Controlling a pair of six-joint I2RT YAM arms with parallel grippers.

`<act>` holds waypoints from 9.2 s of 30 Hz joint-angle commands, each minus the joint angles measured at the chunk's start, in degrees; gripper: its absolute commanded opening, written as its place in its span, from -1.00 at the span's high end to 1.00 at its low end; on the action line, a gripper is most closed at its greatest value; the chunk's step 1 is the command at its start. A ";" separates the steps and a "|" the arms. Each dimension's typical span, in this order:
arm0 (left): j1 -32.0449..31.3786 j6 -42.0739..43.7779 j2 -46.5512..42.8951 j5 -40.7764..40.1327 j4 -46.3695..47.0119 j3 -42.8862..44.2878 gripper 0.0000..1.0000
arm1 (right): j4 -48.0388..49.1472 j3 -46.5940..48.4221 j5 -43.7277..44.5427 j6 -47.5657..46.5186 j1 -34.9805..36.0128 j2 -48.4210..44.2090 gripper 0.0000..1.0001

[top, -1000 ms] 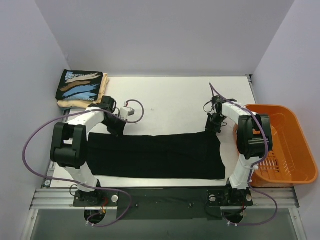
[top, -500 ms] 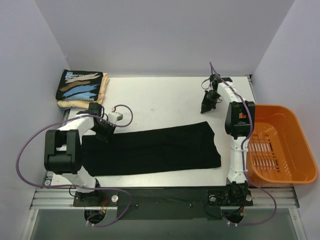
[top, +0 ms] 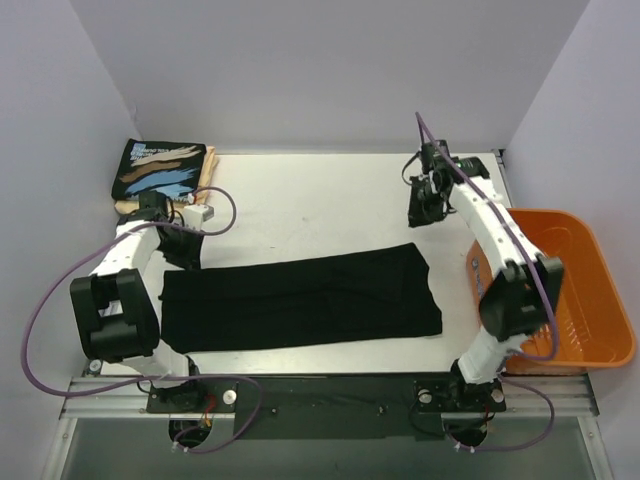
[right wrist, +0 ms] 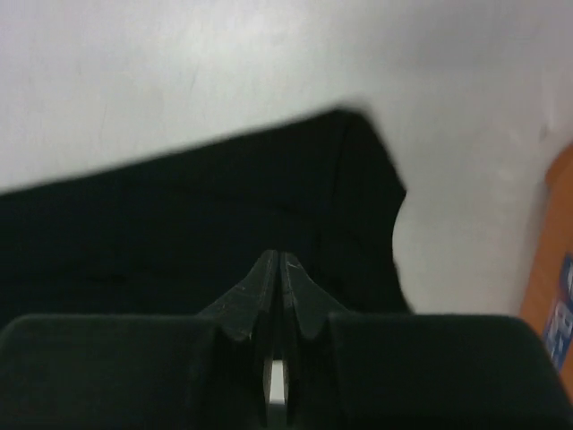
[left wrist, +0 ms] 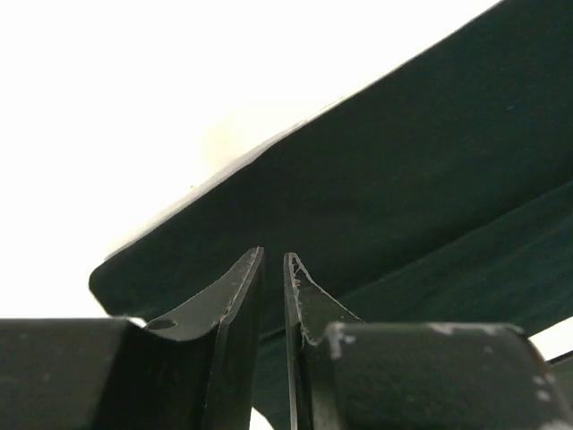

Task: Fold and stack the t-shirts
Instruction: Rotate the tshirt 90 degrees, then grab the bottom of the folded rectangular tshirt with both arms, then fold the folded rectangular tshirt in 1/3 of the way, then grab one side of the 2/3 rectangular tshirt with both arms

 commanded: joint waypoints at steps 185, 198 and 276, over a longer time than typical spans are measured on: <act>-38.44 13.01 41.31 -0.96 -9.51 59.82 1.00 | 6.02 -13.00 -26.83 4.57 -3.65 4.95 1.00; -38.09 10.55 44.92 -4.02 -5.12 62.37 0.25 | 5.84 -9.67 -21.74 8.69 -6.89 8.91 0.27; -48.81 29.61 17.58 -2.52 9.03 12.11 -0.34 | 22.89 -50.71 -26.92 12.57 -1.28 -9.30 0.14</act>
